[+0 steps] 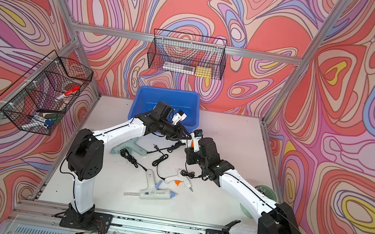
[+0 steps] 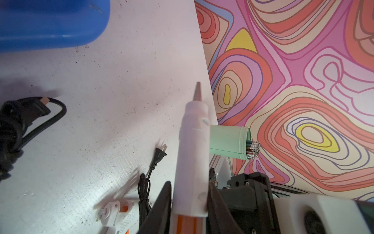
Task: Put the hot melt glue gun into the storage box
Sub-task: Pick up the hot melt adhesive gun from the center of the board.
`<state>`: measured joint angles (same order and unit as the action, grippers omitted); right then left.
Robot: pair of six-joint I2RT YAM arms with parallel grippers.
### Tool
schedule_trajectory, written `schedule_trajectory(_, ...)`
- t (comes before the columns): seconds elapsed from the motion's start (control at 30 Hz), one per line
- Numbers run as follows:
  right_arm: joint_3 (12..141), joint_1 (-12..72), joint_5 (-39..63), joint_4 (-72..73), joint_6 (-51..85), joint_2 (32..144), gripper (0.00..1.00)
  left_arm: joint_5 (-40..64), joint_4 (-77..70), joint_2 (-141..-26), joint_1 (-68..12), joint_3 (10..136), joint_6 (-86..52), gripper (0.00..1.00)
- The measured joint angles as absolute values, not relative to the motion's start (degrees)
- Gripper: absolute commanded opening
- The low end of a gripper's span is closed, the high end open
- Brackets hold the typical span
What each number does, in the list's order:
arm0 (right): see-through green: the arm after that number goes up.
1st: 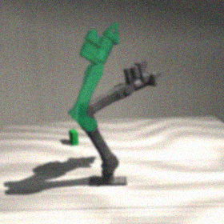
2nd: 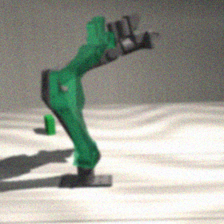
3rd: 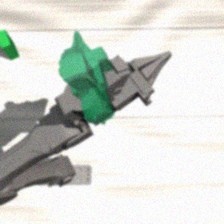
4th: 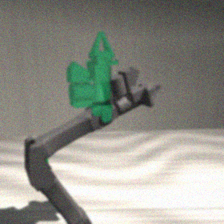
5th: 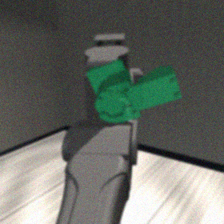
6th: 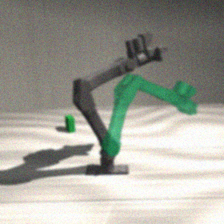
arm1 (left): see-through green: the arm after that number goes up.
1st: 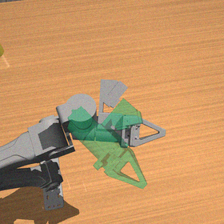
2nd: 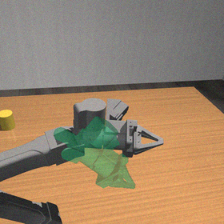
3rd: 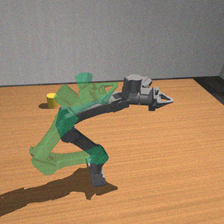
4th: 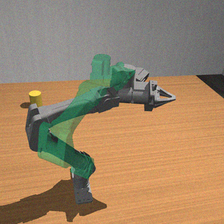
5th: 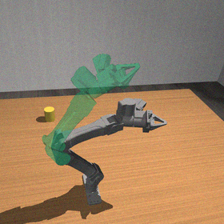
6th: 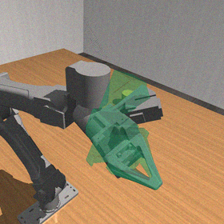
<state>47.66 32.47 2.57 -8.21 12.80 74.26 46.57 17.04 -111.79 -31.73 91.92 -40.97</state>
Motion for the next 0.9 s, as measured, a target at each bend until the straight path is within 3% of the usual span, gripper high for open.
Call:
schedule_trajectory(0.07,47.64,32.42,2.2,-8.34,12.8,73.93,0.0,47.03,16.29,-111.87,-31.66,91.92,-40.95,0.01)
schedule_trajectory(0.27,47.64,32.4,1.43,-8.27,12.71,73.49,0.0,47.55,14.92,-111.87,-31.66,91.85,-41.15,0.0)
schedule_trajectory(0.37,47.64,32.38,0.84,-8.27,12.53,73.14,0.18,47.9,13.52,-111.87,-31.68,91.53,-41.91,0.0)
schedule_trajectory(0.43,47.64,32.4,0.21,-8.29,12.29,72.88,0.39,48.05,12.38,-111.87,-31.7,91.24,-42.76,0.0)
schedule_trajectory(0.57,47.64,32.73,-0.69,-8.1,11.38,71.94,0.72,47.83,9.1,-111.87,-31.94,91.11,-46.81,0.0)
schedule_trajectory(0.63,47.48,32.8,-1.34,-8.05,11.03,70.59,0.98,47.64,6.96,-111.85,-31.94,91.11,-48.8,0.0)
schedule_trajectory(0.9,46.3,32.82,-7.27,-8.23,11.66,62.46,0.98,43.88,-0.1,-110.87,-29.98,91.11,-55.57,0.0)
